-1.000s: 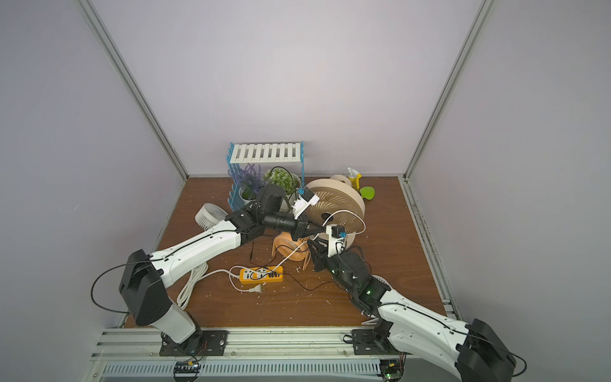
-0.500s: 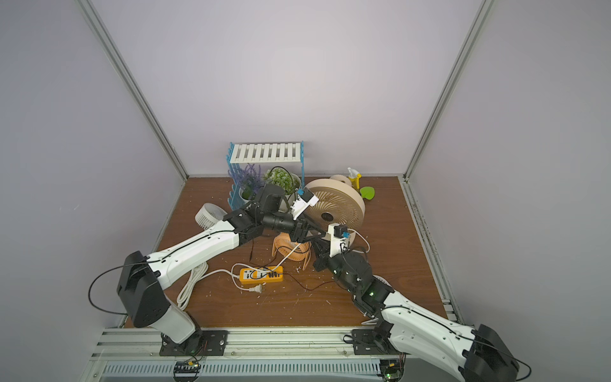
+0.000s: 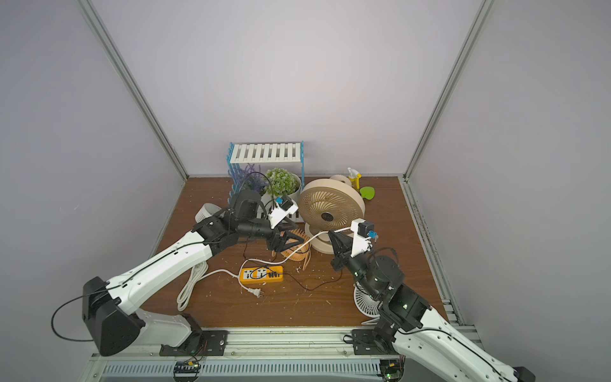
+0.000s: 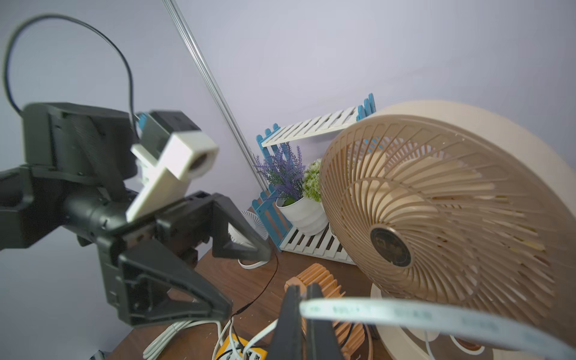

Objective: Unplug the desk fan from the power strip
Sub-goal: Pick up the plug from the center of the board.

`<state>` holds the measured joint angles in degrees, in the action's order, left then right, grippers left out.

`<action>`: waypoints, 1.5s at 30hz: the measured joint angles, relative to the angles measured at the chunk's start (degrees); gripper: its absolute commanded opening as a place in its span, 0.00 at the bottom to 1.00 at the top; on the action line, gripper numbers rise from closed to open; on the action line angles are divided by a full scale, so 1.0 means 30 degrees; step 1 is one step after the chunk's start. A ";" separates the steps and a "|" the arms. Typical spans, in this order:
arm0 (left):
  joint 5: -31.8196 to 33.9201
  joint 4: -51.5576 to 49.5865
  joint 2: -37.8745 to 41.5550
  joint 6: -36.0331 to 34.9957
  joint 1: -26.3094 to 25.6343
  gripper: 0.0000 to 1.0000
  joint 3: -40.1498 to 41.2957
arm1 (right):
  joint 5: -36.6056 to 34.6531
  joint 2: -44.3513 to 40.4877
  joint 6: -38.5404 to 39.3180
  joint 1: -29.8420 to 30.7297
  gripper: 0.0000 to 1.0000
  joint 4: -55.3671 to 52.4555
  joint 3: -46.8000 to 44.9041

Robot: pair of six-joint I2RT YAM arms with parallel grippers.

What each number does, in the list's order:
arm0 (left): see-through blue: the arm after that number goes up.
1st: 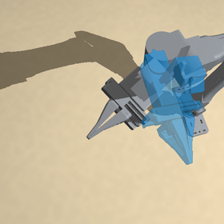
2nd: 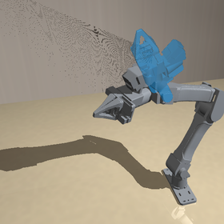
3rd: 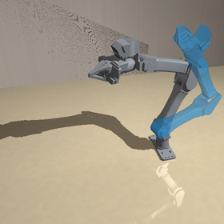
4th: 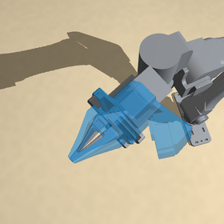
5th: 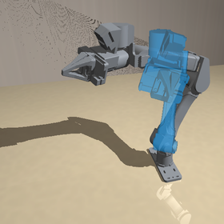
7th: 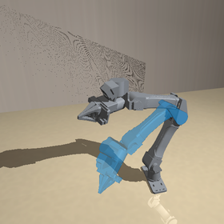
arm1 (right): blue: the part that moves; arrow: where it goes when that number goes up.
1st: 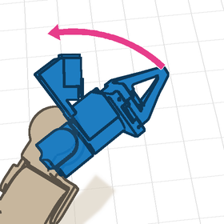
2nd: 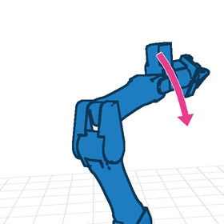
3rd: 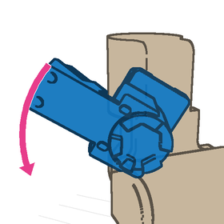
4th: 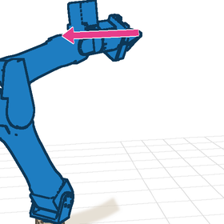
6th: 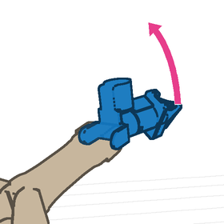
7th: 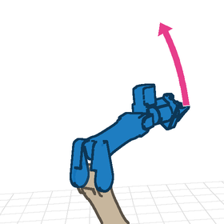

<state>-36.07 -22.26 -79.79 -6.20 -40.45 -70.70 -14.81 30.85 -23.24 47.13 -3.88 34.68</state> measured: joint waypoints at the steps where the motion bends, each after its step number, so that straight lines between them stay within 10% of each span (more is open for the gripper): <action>1: -0.0109 -0.0408 -0.0117 -0.0255 0.0000 0.69 0.0109 | -0.0080 0.0000 0.0153 0.0000 0.00 -0.0226 0.0262; 21: -0.3432 -0.3024 -0.1996 -0.2732 0.0000 0.66 0.1049 | -0.0590 0.0962 0.2127 0.0000 0.00 -0.1421 0.2914; 26: -0.3344 -0.3126 -0.2477 -0.3504 0.0000 0.53 0.1144 | -0.0619 0.1100 0.2120 0.0000 0.00 -0.1421 0.2929; 34: -0.2361 -0.3468 -0.3235 -0.4597 0.0000 0.01 0.0969 | -0.0692 0.1005 0.2106 0.0000 0.00 -0.1443 0.2907; 45: 0.0357 -0.2382 -0.2120 -0.4830 0.0000 0.00 0.0925 | -0.0313 0.0663 0.1508 0.0000 0.00 -0.1552 0.1865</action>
<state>-35.00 -29.41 -86.15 -20.69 -40.45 -67.92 -15.75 32.84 -18.72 47.13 -8.54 40.27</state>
